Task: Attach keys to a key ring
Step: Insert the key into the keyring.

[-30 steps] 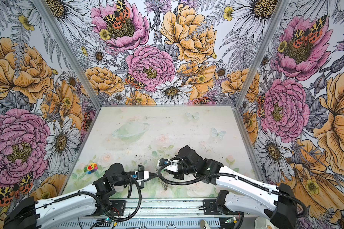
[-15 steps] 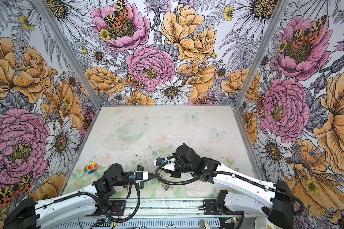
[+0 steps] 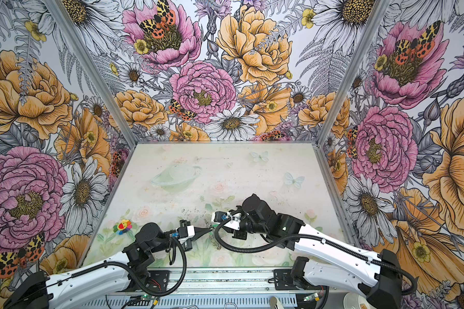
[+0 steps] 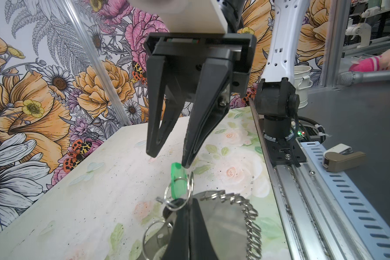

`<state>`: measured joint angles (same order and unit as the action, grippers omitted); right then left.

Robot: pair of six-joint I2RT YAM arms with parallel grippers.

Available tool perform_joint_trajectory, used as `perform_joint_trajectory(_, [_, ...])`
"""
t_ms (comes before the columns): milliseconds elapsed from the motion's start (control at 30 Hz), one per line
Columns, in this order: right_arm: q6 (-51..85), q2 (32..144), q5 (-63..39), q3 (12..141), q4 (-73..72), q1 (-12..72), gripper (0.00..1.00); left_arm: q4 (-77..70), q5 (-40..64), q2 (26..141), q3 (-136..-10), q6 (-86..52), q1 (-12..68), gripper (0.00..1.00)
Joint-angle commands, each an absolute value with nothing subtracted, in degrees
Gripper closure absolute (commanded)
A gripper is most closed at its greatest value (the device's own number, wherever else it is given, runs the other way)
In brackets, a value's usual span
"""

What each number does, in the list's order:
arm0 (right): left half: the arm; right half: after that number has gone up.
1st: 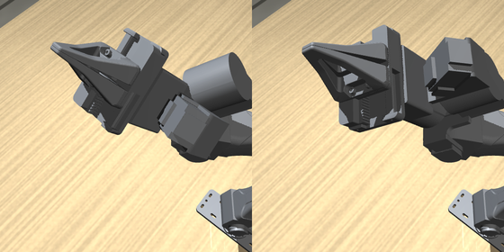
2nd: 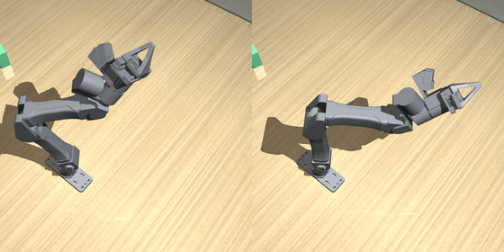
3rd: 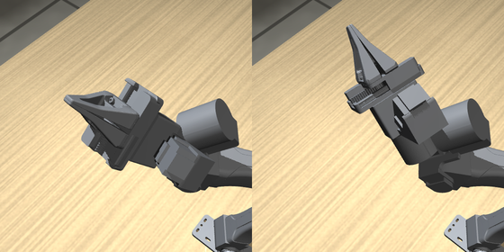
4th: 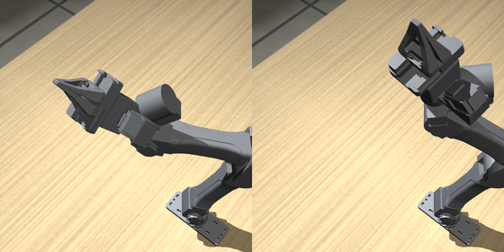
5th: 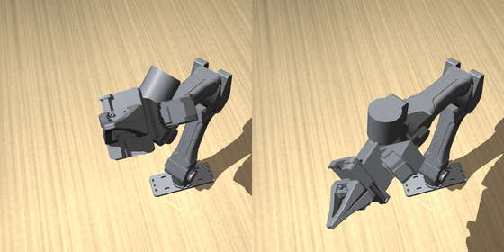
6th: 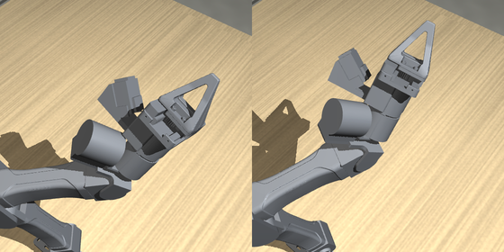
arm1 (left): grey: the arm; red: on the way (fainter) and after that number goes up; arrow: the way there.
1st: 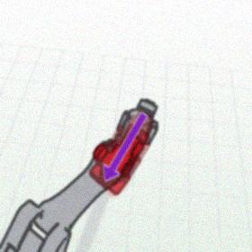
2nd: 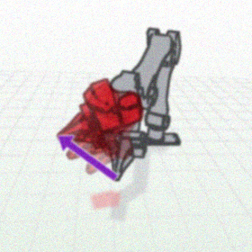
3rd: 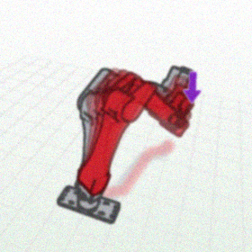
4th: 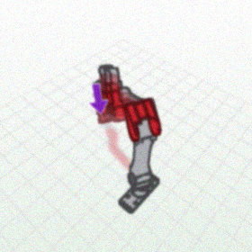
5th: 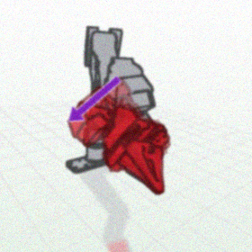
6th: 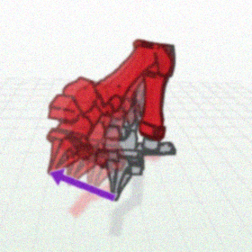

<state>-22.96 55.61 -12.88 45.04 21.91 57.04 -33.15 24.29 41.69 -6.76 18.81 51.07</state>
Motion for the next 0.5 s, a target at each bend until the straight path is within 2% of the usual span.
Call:
perform_joint_trajectory(0, [-22.3, 54.0, -18.0, 45.2, 22.3, 56.9, 0.71, -36.4, 22.8, 40.9, -6.3, 17.6, 50.5, 1.00])
perform_joint_trajectory(167, [-22.2, 54.5, -23.0, 45.5, 22.2, 57.0, 0.75, -36.3, 23.2, 41.4, -6.5, 17.6, 50.4, 1.00])
perform_joint_trajectory(467, [-23.4, 52.9, -24.5, 45.6, 22.1, 57.5, 0.79, -36.2, 23.7, 42.4, -6.8, 17.6, 50.5, 1.00])
